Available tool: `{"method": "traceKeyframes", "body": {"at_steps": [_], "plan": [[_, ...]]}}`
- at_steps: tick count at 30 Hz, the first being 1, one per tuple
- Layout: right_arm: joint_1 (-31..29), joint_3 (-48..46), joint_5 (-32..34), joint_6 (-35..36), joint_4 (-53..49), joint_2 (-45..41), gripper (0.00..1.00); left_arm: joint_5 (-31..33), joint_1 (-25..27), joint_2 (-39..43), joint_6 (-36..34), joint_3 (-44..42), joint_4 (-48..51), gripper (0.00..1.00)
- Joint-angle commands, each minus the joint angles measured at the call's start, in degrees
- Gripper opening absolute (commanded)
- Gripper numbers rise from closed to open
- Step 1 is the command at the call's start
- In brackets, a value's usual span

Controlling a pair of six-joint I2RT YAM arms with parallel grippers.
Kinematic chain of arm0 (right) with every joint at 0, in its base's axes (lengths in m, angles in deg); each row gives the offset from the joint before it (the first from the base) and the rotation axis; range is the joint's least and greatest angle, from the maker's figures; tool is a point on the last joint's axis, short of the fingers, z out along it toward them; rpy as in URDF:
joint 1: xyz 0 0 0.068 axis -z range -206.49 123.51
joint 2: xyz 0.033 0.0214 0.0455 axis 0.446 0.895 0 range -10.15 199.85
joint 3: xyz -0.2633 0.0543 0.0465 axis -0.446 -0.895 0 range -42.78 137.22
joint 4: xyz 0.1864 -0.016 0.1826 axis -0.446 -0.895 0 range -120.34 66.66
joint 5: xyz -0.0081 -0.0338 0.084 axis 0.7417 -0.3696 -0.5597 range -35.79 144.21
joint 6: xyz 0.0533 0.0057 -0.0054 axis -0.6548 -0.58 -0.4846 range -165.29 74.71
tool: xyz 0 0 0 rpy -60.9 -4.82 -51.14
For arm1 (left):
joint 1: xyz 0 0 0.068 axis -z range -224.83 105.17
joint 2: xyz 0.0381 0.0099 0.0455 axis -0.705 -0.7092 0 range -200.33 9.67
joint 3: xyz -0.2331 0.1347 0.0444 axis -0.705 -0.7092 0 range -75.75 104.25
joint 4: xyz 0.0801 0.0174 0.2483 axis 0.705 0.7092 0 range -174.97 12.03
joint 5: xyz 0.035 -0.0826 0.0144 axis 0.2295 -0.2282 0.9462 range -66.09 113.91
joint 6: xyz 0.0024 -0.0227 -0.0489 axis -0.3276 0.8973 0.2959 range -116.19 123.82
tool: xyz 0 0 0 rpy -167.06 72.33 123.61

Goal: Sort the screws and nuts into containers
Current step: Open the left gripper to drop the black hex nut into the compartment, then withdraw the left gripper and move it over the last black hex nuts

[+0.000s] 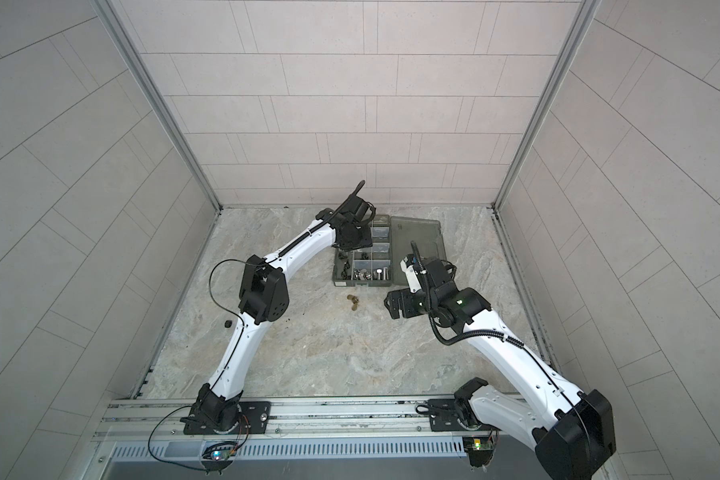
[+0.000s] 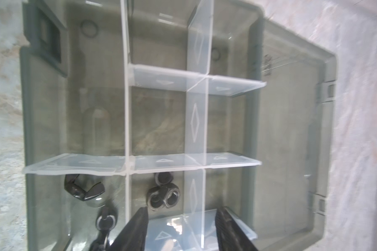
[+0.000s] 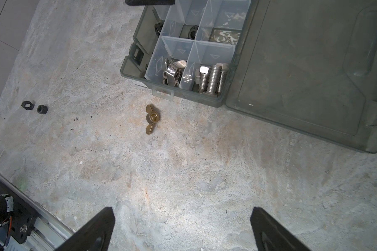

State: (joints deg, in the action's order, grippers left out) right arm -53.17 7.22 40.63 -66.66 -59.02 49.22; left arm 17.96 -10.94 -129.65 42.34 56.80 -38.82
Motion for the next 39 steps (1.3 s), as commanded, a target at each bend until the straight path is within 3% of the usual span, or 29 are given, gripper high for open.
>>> {"method": "traceKeyframes", "body": {"at_steps": [1,6,12,20,27,39], "plan": [[0.15,-0.38,-0.35,0.88,-1.05,-0.35,0.99,-0.17,0.31,2.21,-1.3,0.78,0.25,0.55],[0.12,0.27,-2.52,0.13,0.0,-0.3,0.99,3.51,0.08,12.83,-2.21,-10.3,-1.67,0.55],[-2.34,0.26,-4.42,-1.95,3.01,0.2,0.99,6.85,-3.92,31.04,-1.39,-36.08,-6.39,0.54],[-10.36,1.21,-2.59,-4.46,7.43,4.41,0.99,9.28,-13.32,53.64,1.61,-69.53,-11.28,0.51],[-17.2,3.72,0.24,-5.29,9.26,9.09,0.99,15.64,-16.4,63.18,1.57,-78.02,-7.16,0.51],[-21.42,4.96,1.59,-5.71,10.19,12.0,0.99,10.69,-25.17,68.13,1.03,-84.65,-6.82,0.51]]}}
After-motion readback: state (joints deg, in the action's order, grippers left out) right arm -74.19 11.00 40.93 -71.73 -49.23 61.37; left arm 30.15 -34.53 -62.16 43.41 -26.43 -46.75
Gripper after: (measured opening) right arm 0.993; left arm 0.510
